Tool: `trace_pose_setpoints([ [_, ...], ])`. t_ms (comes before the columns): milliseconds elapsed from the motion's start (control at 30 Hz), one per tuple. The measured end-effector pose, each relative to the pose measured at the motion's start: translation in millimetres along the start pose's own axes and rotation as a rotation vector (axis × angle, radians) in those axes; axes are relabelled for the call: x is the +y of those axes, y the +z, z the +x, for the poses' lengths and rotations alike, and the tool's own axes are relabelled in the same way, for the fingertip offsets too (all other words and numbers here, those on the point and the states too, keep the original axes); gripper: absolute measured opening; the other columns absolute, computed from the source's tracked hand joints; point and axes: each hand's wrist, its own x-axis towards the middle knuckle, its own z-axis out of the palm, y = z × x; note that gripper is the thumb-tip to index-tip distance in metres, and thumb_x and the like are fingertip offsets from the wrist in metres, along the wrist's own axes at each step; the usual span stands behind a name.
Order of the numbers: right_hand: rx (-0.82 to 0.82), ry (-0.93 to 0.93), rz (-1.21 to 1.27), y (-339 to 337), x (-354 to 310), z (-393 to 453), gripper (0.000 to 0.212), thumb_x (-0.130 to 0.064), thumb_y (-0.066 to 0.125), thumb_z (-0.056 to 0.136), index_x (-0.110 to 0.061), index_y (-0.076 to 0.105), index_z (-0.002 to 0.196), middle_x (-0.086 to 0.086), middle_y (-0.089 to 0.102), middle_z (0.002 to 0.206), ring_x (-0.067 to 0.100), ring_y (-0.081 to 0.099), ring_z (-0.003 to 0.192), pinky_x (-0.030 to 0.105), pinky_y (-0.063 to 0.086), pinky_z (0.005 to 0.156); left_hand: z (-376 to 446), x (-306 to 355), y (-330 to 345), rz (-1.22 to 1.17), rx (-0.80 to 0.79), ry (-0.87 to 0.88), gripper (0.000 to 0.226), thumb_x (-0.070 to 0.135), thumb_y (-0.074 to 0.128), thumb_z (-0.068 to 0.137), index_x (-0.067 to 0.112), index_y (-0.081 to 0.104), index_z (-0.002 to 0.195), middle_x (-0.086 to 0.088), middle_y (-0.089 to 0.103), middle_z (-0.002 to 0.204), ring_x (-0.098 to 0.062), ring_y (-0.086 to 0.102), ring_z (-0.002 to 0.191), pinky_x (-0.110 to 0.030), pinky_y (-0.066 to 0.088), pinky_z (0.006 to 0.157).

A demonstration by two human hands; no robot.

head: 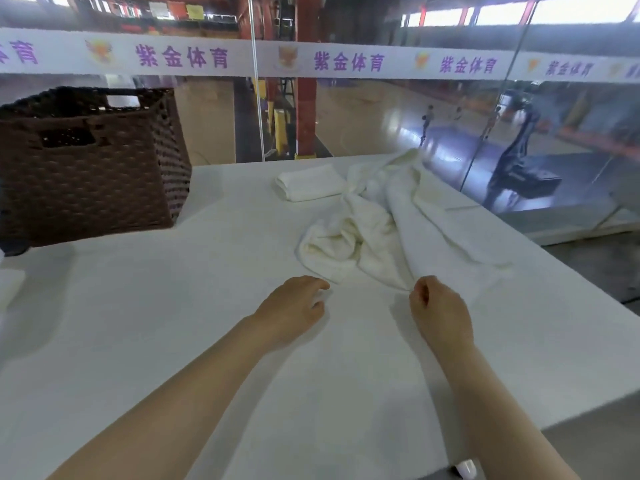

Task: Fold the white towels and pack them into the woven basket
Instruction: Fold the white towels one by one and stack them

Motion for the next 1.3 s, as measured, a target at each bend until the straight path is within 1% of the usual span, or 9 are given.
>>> trace_pose_setpoints([
  [167, 0.133, 0.034, -0.187, -6.4, 46.1, 7.6, 0.022, -0.010, 0.065, 0.077, -0.005, 0.065, 0.098, 0.017, 0.063, 0.095, 0.038, 0.055, 0.084, 0.042, 0.048, 0.069, 18.7, 23.2, 22.3, -0.019, -0.007, 0.071, 0.017, 0.021, 0.046, 0.093, 0.011, 0.054, 0.103, 0.001, 0.056, 0.109, -0.018, 0.052, 0.100, -0.037, 0.044, 0.092],
  [267, 0.075, 0.056, -0.179, -3.8, 59.1, 9.3, 0.031, -0.023, 0.058, 0.081, -0.006, 0.067, 0.106, 0.017, 0.065, 0.107, 0.040, 0.059, 0.095, 0.044, 0.048, 0.077, 24.5, 25.9, 34.4, 0.054, 0.003, 0.148, 0.033, 0.022, 0.046, 0.094, 0.015, 0.056, 0.125, 0.004, 0.055, 0.126, -0.019, 0.048, 0.119, -0.032, 0.039, 0.100],
  [367, 0.054, -0.060, -0.206, 0.0, 57.9, 9.0, 0.037, -0.030, 0.041, 0.080, -0.009, 0.070, 0.089, 0.012, 0.068, 0.090, 0.036, 0.062, 0.080, 0.037, 0.047, 0.066, 25.3, 22.3, 46.3, 0.076, 0.062, 0.142, 0.046, 0.029, 0.044, 0.094, 0.021, 0.050, 0.139, 0.005, 0.044, 0.145, -0.018, 0.037, 0.136, -0.030, 0.027, 0.110],
  [500, 0.034, -0.192, -0.195, 0.6, 34.8, 1.4, 0.031, -0.029, 0.040, 0.078, -0.014, 0.066, 0.071, 0.005, 0.061, 0.073, 0.032, 0.055, 0.062, 0.033, 0.041, 0.058, 21.9, 25.4, 50.3, 0.019, 0.148, 0.166, 0.048, 0.028, 0.048, 0.094, 0.022, 0.045, 0.141, 0.006, 0.045, 0.144, -0.016, 0.038, 0.135, -0.031, 0.028, 0.111],
  [667, -0.152, -0.346, -0.114, 13.5, -7.7, -30.2, 0.033, -0.031, 0.041, 0.082, -0.022, 0.071, 0.091, -0.002, 0.063, 0.087, 0.024, 0.057, 0.076, 0.036, 0.043, 0.073, 12.9, 36.4, 45.9, -0.132, 0.123, 0.279, 0.058, 0.042, 0.063, 0.091, 0.027, 0.043, 0.143, 0.012, 0.038, 0.146, -0.005, 0.036, 0.132, -0.022, 0.030, 0.110],
  [800, -0.332, -0.469, -0.055, 10.7, -30.3, -43.4, 0.045, -0.037, 0.035, 0.087, -0.022, 0.069, 0.111, -0.003, 0.064, 0.103, 0.019, 0.057, 0.091, 0.034, 0.045, 0.088, 14.9, 28.4, 42.9, -0.012, 0.134, 0.272, 0.031, 0.044, 0.061, 0.091, 0.027, 0.064, 0.117, 0.013, 0.051, 0.129, -0.006, 0.051, 0.113, -0.016, 0.040, 0.085],
  [967, -0.291, -0.469, 0.082, -9.1, -35.5, -32.0, 0.030, -0.032, 0.045, 0.094, -0.015, 0.068, 0.085, -0.003, 0.068, 0.089, 0.019, 0.058, 0.082, 0.035, 0.046, 0.081, 9.0, 9.7, 23.3, 0.156, 0.224, 0.249, 0.016, 0.029, 0.053, 0.098, 0.018, 0.062, 0.090, 0.010, 0.055, 0.094, -0.011, 0.053, 0.081, -0.024, 0.032, 0.061],
  [1133, -0.046, -0.235, 0.138, -10.4, -24.3, -7.8, 0.031, -0.013, 0.056, 0.089, -0.017, 0.065, 0.118, 0.000, 0.064, 0.121, 0.023, 0.057, 0.110, 0.037, 0.044, 0.095, -15.0, -47.0, -2.9, 0.244, 0.301, 0.140, 0.014, 0.023, 0.057, 0.096, 0.018, 0.064, 0.086, 0.008, 0.060, 0.094, -0.017, 0.058, 0.077, -0.035, 0.048, 0.064],
  [1300, -0.390, -0.216, -0.075, 8.9, -27.3, -5.2, 0.051, -0.019, 0.046, 0.095, -0.025, 0.042, 0.146, -0.001, 0.035, 0.156, 0.023, 0.032, 0.141, 0.035, 0.025, 0.115, -41.5, -100.4, -32.8, 0.326, 0.339, -0.046, 0.015, 0.024, 0.053, 0.097, 0.023, 0.066, 0.090, 0.011, 0.059, 0.101, -0.017, 0.058, 0.082, -0.035, 0.049, 0.067],
])
